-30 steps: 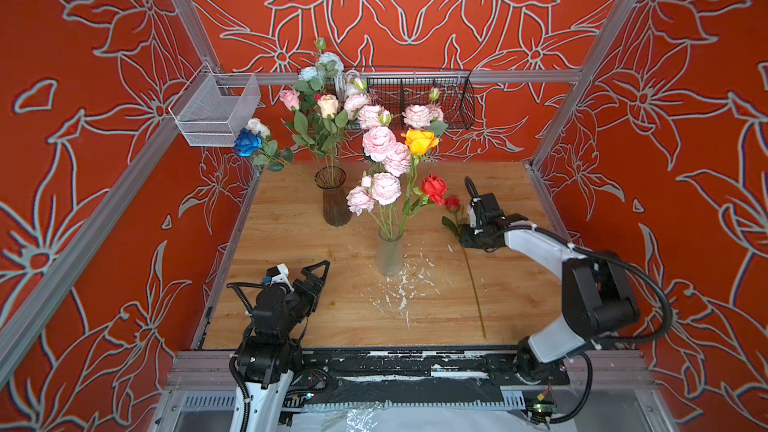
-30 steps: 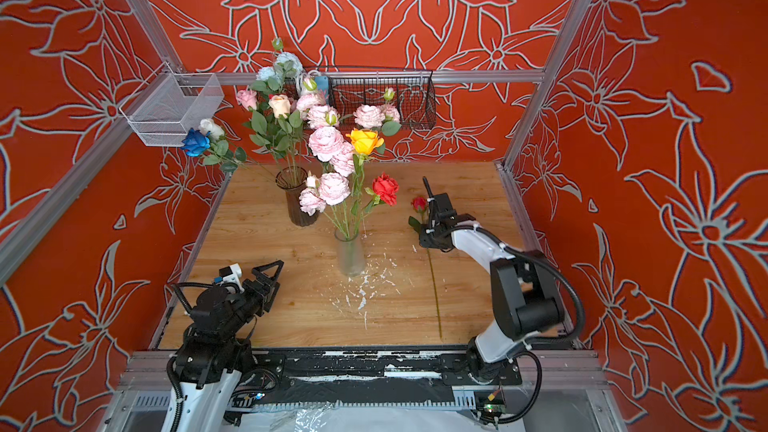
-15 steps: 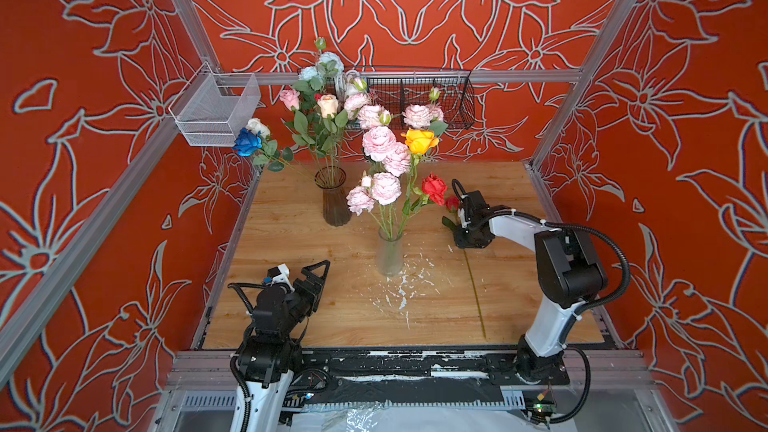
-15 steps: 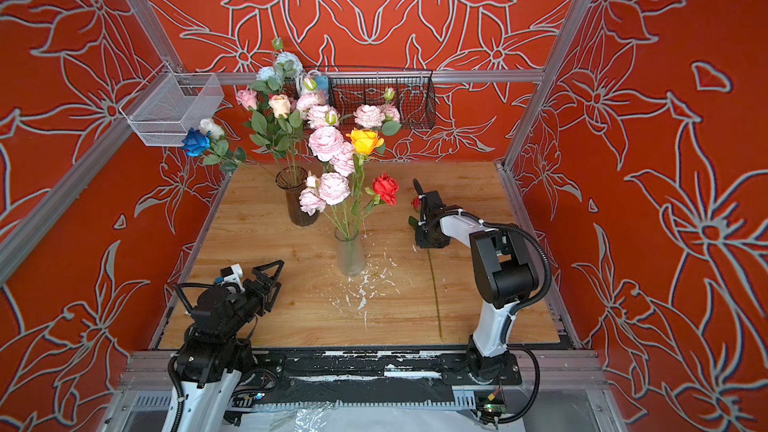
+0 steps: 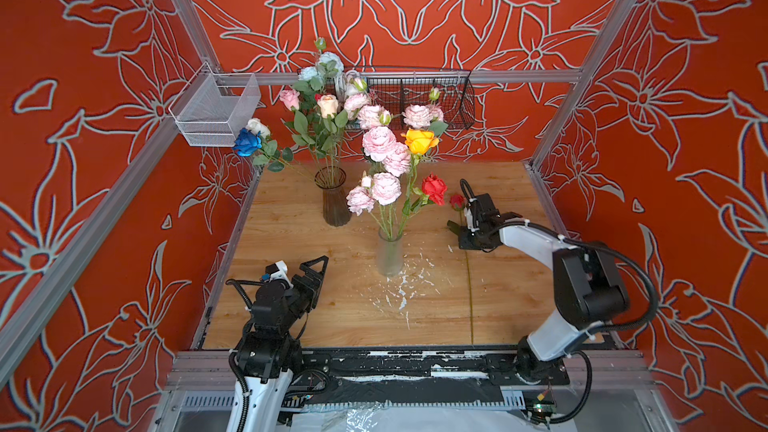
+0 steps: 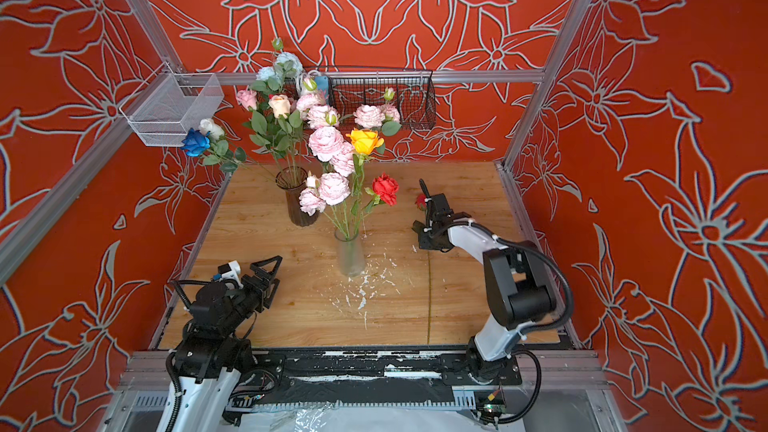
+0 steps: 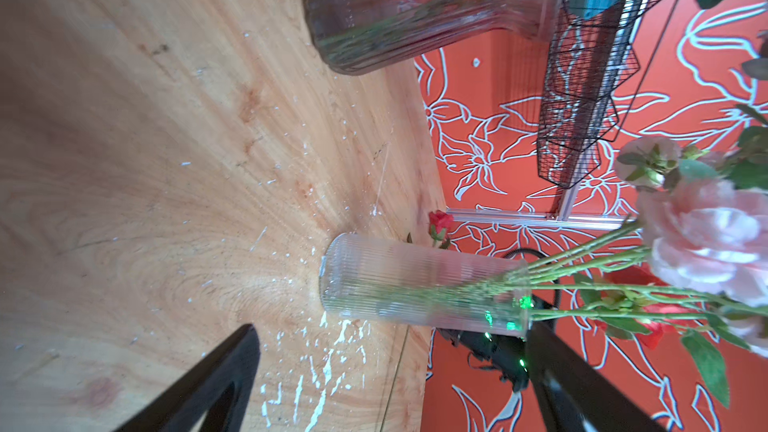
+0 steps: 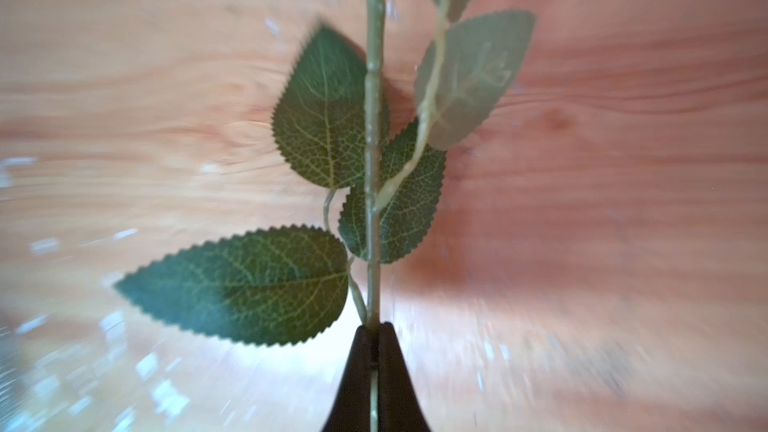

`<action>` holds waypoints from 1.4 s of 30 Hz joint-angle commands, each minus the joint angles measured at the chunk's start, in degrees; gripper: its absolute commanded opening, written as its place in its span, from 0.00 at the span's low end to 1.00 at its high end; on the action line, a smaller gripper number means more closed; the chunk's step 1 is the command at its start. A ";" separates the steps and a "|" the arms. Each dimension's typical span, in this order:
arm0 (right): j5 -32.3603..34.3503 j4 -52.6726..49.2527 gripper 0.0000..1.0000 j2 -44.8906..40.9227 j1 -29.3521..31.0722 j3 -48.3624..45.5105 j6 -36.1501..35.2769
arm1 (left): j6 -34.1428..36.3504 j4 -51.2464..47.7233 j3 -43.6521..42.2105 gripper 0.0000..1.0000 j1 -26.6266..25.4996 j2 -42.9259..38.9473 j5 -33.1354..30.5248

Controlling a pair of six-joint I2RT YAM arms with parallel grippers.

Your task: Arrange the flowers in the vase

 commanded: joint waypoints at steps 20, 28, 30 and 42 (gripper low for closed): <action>4.04 29.09 0.00 -51.59 20.34 -9.31 -0.98 | 4.32 -0.17 4.88 1.00 -0.19 1.36 -1.18; 2.98 41.19 0.00 -37.44 32.26 6.49 -14.61 | 5.20 -0.95 8.48 1.00 -0.14 2.81 -1.52; 3.10 44.00 0.00 -33.84 35.05 9.14 -18.14 | 5.44 -0.96 9.16 1.00 -0.16 3.20 -1.58; 3.62 52.99 0.00 -19.26 41.11 21.22 -35.89 | 6.24 -1.17 13.71 1.00 -0.15 6.59 -1.58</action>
